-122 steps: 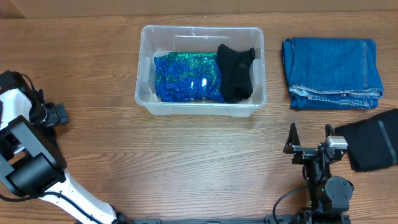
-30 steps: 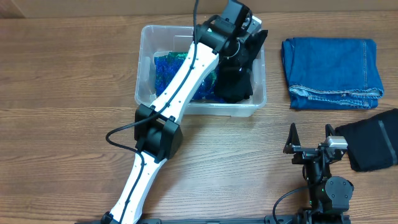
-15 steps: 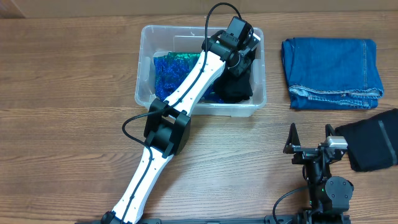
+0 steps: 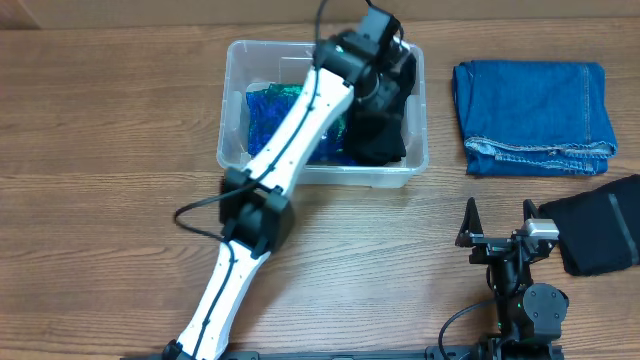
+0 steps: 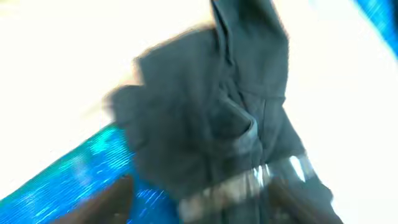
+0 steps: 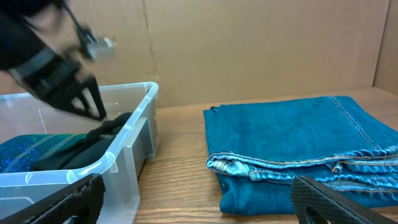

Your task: Pack container

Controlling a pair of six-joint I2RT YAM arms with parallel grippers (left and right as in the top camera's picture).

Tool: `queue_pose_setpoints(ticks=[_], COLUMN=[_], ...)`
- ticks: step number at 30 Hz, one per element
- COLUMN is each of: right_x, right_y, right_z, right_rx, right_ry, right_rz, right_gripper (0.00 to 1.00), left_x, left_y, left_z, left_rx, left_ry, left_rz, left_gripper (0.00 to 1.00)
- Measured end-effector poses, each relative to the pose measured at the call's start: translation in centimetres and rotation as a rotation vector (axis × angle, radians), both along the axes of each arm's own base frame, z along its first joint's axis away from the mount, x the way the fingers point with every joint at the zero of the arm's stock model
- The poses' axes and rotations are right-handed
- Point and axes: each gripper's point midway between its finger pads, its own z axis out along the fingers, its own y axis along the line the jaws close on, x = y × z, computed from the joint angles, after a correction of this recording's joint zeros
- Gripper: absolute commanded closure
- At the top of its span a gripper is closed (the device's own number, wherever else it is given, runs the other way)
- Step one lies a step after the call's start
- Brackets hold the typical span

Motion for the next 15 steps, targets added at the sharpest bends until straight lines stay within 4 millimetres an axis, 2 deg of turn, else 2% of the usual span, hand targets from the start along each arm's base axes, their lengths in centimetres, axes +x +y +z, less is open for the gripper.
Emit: queue_pose_setpoints(ticks=[2, 4, 5, 7, 9, 13, 15], right_x=[0.0, 0.0, 0.0, 0.0, 0.0, 0.0, 0.0], right_y=[0.0, 0.0, 0.0, 0.0, 0.0, 0.0, 0.0], right_z=[0.0, 0.0, 0.0, 0.0, 0.0, 0.0, 0.0], right_rx=[0.0, 0.0, 0.0, 0.0, 0.0, 0.0, 0.0], right_ry=[-0.001, 0.0, 0.0, 0.001, 0.0, 0.0, 0.0], right_rz=[0.0, 0.0, -0.001, 0.0, 0.0, 0.0, 0.0], right_gripper=[0.0, 0.0, 0.0, 0.0, 0.0, 0.0, 0.0], left_x=[-0.1, -0.2, -0.1, 0.0, 0.6, 1.3, 1.0], left_y=[1.9, 5.3, 7.2, 13.4, 18.2, 31.1, 34.8], left_z=[4.3, 9.0, 10.9, 13.9, 14.4, 13.4, 13.2], left_rx=[-0.03, -0.06, -0.07, -0.078, -0.076, -0.061, -0.06], left_ry=[-0.036, -0.076, -0.092, -0.099, -0.088, -0.028, -0.021], left_rz=[0.039, 0.102, 0.142, 0.269, 0.373, 0.669, 0.748], left_gripper=[0.0, 0.0, 0.0, 0.0, 0.0, 0.0, 0.0])
